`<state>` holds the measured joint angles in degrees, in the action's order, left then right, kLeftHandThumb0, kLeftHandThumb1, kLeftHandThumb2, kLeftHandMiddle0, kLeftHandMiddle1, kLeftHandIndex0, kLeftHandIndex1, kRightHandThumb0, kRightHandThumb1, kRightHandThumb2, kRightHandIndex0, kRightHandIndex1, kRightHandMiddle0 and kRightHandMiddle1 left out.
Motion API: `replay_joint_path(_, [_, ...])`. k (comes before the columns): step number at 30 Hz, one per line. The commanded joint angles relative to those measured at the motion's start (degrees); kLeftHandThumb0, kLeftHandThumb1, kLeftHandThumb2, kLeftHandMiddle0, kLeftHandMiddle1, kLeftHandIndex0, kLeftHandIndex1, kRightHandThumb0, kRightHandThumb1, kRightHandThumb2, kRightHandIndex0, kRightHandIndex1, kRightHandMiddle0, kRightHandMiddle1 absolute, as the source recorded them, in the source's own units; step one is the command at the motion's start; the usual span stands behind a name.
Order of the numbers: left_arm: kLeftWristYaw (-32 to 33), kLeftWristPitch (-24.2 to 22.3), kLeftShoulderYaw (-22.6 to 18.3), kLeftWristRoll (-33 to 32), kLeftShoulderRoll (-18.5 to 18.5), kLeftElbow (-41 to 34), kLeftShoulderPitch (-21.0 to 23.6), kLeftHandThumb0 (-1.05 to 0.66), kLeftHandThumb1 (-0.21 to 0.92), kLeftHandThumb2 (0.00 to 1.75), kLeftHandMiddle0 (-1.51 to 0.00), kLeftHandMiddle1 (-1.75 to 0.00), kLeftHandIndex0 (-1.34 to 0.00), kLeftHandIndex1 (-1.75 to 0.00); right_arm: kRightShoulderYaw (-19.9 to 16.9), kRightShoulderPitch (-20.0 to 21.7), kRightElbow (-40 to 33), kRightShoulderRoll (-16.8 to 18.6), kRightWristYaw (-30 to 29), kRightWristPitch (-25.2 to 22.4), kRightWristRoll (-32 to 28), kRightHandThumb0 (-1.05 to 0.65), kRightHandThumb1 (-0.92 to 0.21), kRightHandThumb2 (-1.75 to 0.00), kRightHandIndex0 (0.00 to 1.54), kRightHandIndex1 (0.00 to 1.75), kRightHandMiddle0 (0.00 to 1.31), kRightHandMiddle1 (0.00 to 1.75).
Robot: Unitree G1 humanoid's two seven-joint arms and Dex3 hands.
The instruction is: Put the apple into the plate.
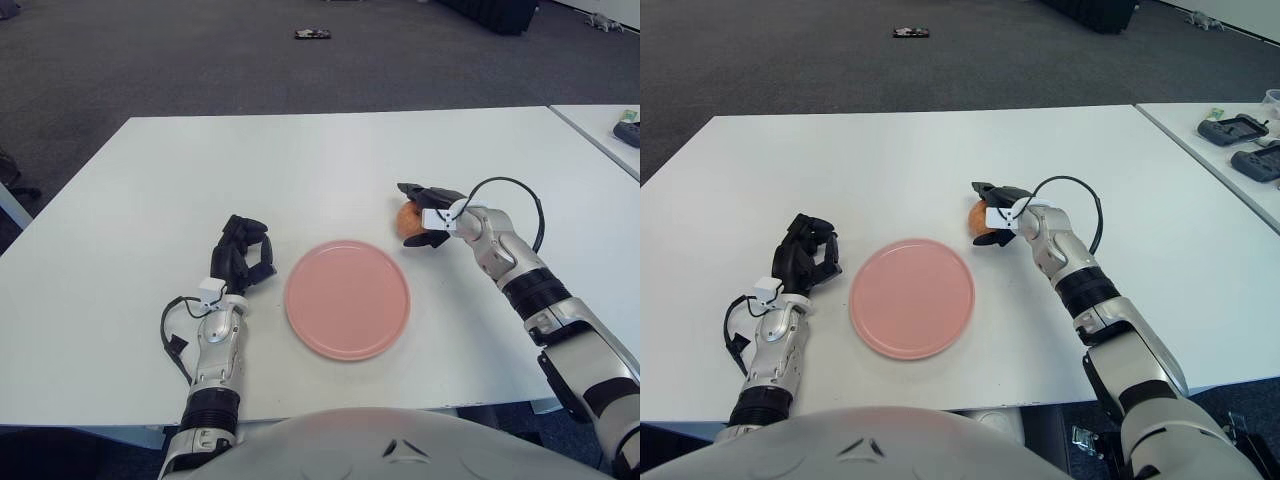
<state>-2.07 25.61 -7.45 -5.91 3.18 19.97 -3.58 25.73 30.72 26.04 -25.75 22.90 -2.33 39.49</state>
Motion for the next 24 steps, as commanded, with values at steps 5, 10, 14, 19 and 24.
replay_joint_path(5, [0.4,-2.1,-0.2,-0.2,0.0,1.8,-2.1,-0.04,0.26,1.36,-0.72,-1.64,-0.46,-1.75,1.7,0.0,2.5,0.1,2.0,-0.3,0.1,-1.04,-0.7,-0.65,0.0,0.0,0.0,0.0])
replay_joint_path(10, [1.1,-2.1,-0.2,0.4,0.1,1.8,-2.2,-0.01,0.24,1.4,-0.68,-1.69,-0.45,-1.75,1.4,-0.1,3.3,0.7,1.5,-0.5,-0.9,-0.98,-0.62,-0.75,0.01,0.18,0.0,0.35])
replay_joint_path(14, [0.9,-2.2,-0.1,0.0,0.1,1.7,-2.2,-0.01,0.19,1.47,-0.69,-1.73,-0.48,-1.75,0.6,-0.7,2.5,1.1,0.2,-1.1,-1.3,-0.9,-0.52,-0.85,0.0,0.76,0.0,0.84])
replay_joint_path(19, [0.6,-2.1,-0.2,-0.3,0.0,1.9,-2.2,-0.01,0.1,1.57,-0.76,-1.74,-0.56,-1.74,0.3,-1.3,2.0,1.6,-2.9,-1.9,-0.8,-0.79,-0.37,-1.04,0.0,1.27,0.0,1.37])
replay_joint_path(24, [0.4,-1.8,-0.2,-0.4,-0.1,2.2,-2.1,-0.01,0.09,1.59,-0.77,-1.75,-0.57,-1.73,0.0,-1.8,1.8,2.0,-5.8,-2.3,-0.6,-0.68,-0.27,-1.18,0.0,1.55,0.01,1.68])
